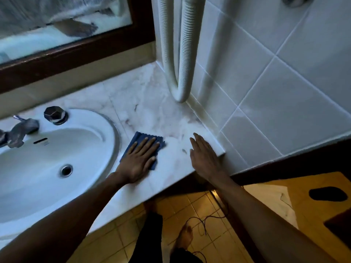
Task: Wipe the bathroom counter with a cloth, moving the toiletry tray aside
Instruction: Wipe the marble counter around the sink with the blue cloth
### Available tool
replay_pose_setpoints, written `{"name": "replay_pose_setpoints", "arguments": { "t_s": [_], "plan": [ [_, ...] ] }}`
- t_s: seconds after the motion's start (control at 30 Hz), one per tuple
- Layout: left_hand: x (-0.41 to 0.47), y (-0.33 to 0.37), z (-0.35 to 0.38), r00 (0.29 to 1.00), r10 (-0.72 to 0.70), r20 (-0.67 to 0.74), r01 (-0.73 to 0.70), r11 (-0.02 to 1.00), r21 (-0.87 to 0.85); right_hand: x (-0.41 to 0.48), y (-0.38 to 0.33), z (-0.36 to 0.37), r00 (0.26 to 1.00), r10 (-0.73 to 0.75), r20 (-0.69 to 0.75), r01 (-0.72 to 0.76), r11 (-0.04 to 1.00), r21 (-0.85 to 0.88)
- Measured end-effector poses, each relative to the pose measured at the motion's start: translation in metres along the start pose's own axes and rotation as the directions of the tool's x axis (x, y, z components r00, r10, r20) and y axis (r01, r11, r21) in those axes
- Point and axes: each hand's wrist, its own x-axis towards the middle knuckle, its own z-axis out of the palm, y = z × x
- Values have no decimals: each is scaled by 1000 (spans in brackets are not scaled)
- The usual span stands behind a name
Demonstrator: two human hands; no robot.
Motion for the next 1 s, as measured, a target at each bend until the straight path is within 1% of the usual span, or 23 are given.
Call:
{"name": "replay_pose_setpoints", "arguments": {
  "t_s": [0.1,0.23,0.33,0.4,0.5,0.6,0.7,0.77,0.8,0.9,0.93,0.97,1.0],
  "plan": [
    [34,-27,-13,990,-139,4,139,987,-78,30,-23,9,1000,-8,-5,8,1000,19],
    [101,-46,-30,953,-302,-22,295,941,-164,72,-47,21,999,-15,-38,15,1000,-16],
    [141,-81,-50,957,-288,28,288,942,-174,106,-62,27,998,-16,-54,14,999,-40],
    [152,-115,-61,956,-292,33,293,939,-178,130,-73,31,998,-14,-56,12,999,-41],
    [151,-175,-73,920,-391,27,391,909,-143,168,-91,39,999,11,-51,-12,1000,-19],
    [144,-236,-88,877,-469,105,478,873,-92,206,-107,44,999,20,-42,-20,1000,-12],
    [131,-279,-95,870,-480,115,488,872,-48,243,-120,43,998,38,-59,-39,999,-12],
    [128,-289,-92,853,-514,86,520,852,-60,262,-122,44,994,82,-75,-84,996,-15],
    [132,-286,-90,833,-549,74,554,829,-82,267,-121,47,991,104,-85,-106,994,-21],
    [164,-255,-86,739,-670,62,669,722,-178,267,-118,59,979,132,-156,-143,988,-58],
    [177,-242,-83,735,-676,43,670,715,-201,265,-117,61,975,132,-181,-146,987,-63],
    [190,-230,-80,758,-652,19,641,739,-207,264,-117,63,971,129,-201,-144,988,-63],
    [205,-218,-79,799,-601,5,589,782,-204,265,-117,64,968,125,-219,-141,988,-57]
  ]
}}
